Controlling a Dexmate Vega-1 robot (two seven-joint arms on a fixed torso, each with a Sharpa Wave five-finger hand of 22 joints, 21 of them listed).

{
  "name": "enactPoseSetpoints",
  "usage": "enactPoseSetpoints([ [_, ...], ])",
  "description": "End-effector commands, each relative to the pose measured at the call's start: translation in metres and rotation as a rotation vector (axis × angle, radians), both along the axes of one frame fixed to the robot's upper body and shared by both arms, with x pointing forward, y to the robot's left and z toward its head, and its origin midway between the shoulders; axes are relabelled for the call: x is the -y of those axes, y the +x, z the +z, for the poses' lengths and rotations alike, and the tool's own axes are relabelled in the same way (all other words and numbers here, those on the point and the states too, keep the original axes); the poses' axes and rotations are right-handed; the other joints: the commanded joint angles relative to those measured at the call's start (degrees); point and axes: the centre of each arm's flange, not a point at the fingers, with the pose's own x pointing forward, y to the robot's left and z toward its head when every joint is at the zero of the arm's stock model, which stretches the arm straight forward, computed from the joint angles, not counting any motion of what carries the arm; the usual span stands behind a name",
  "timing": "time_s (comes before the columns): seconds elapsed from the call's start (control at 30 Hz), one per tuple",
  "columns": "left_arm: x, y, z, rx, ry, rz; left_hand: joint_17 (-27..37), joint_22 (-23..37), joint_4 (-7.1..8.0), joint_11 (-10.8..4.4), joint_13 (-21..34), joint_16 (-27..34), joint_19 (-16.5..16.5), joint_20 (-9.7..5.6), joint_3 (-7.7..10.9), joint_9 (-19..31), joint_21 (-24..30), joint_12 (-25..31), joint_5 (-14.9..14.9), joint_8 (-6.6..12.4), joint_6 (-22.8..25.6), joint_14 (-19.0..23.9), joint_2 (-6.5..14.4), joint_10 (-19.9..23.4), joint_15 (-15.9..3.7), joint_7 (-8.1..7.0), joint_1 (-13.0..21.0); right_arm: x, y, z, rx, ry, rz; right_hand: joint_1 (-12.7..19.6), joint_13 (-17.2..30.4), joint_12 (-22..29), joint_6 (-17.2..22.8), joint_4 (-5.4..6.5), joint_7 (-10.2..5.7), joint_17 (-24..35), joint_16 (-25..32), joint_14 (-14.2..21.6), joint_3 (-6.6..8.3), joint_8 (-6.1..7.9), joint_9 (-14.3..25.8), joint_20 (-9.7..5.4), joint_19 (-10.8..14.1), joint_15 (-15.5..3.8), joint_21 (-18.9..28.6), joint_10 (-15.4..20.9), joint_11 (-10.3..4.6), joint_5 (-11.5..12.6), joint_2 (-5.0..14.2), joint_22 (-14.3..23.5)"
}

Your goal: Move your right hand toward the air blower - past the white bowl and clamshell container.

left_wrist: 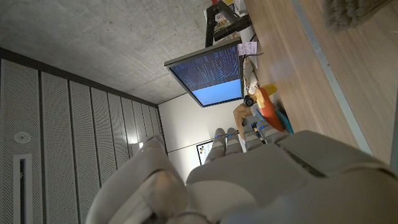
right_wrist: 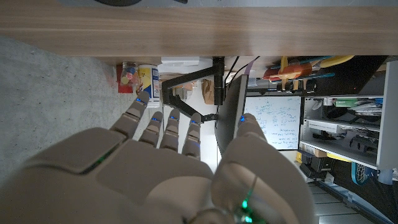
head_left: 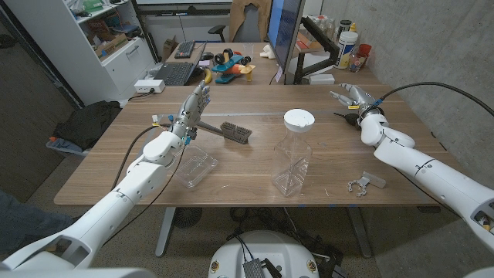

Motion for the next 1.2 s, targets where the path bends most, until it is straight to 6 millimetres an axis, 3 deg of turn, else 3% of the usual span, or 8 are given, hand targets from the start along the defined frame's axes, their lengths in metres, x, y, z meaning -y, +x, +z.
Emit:
enactPoseSetpoints([
  [0.03, 0.0032, 0.0025, 0.0014, 0.0, 0.01, -0.007, 0.12, 0.22, -0.21, -0.02, 0.14, 0.2, -0.03, 0.45, 0.19, 0.26, -0.14, 0.22, -0.25, 0.32, 0.3, -0.14, 0.56, -0.33, 0.12, 0.01, -0.02, 0.0077, -0.0015, 0.0004, -0.036, -0.014, -0.061, -0.26, 0.17, -0.58, 0.39, -0.31, 0.0, -0.05, -0.38, -0.7, 0.21, -0.16, 0.35, 0.8, -0.63, 0.89, -0.49, -1.03, 0.17, 0.44, -0.2, 0.14],
  [0.23, 0.0015, 0.002, 0.0021, 0.0, 0.013, -0.002, 0.12, 0.23, -0.24, -0.09, 0.13, 0.21, -0.04, 0.58, 0.18, 0.27, -0.22, 0.21, -0.26, 0.24, 0.12, -0.13, 0.59, -0.35, 0.18, -0.22, -0.03, 0.009, 0.0007, -0.0009, -0.066, -0.012, -0.084, -0.58, 0.2, -0.96, -0.45, -0.31, -0.06, -0.1, -0.63, -1.94, 0.03, -0.55, 0.35, 1.98, -1.88, 1.22, -1.26, -2.35, 0.37, 0.46, -0.36, 0.15],
  [0.47, 0.0, 0.0015, 0.0033, 0.001, 0.014, 0.002, 0.13, 0.24, -0.29, -0.08, 0.13, 0.2, -0.07, 0.79, 0.16, 0.27, -0.3, 0.19, -0.27, 0.19, 0.03, -0.17, 0.63, -0.39, 0.11, -0.32, -0.04, 0.0067, 0.0036, -0.0036, -0.085, -0.011, -0.091, -0.81, 0.22, -0.92, -0.94, -0.36, 0.01, -0.19, -0.64, -2.74, -0.11, -0.71, 0.35, 4.8, -2.33, 0.96, -1.64, -2.85, 0.5, 0.44, -0.49, 0.14],
  [0.57, -0.0002, 0.0015, 0.0035, 0.001, 0.012, 0.003, 0.13, 0.25, -0.34, -0.07, 0.12, 0.23, -0.03, 0.97, 0.15, 0.27, -0.36, 0.2, -0.29, -0.09, -0.71, -0.09, 0.68, -0.37, 0.03, -0.94, -0.04, 0.0064, 0.0046, -0.0042, -0.087, -0.011, -0.096, -0.88, 0.23, -0.87, -1.16, -0.42, -0.03, -0.26, -0.27, -2.09, -0.18, -0.76, 0.36, 5.66, -1.98, 2.19, -1.6, -3.0, 0.51, 0.43, -0.59, 0.14],
  [1.2, -0.0013, -0.0001, 0.0047, 0.004, 0.017, 0.005, 0.13, 0.27, -0.52, -0.28, 0.11, 0.21, -0.02, 1.47, 0.15, 0.29, -0.57, 0.2, -0.35, 0.05, -0.71, -0.14, 0.86, -0.41, 0.02, -1.38, -0.01, 0.0084, 0.0045, -0.0081, -0.13, -0.053, -0.164, -1.23, 0.26, -1.35, -5.11, -0.95, 0.92, -0.49, -0.58, -3.76, -1.02, -1.54, 0.35, 6.64, -3.4, 2.81, -2.4, -5.87, 1.2, 0.55, -2.24, 0.13],
])
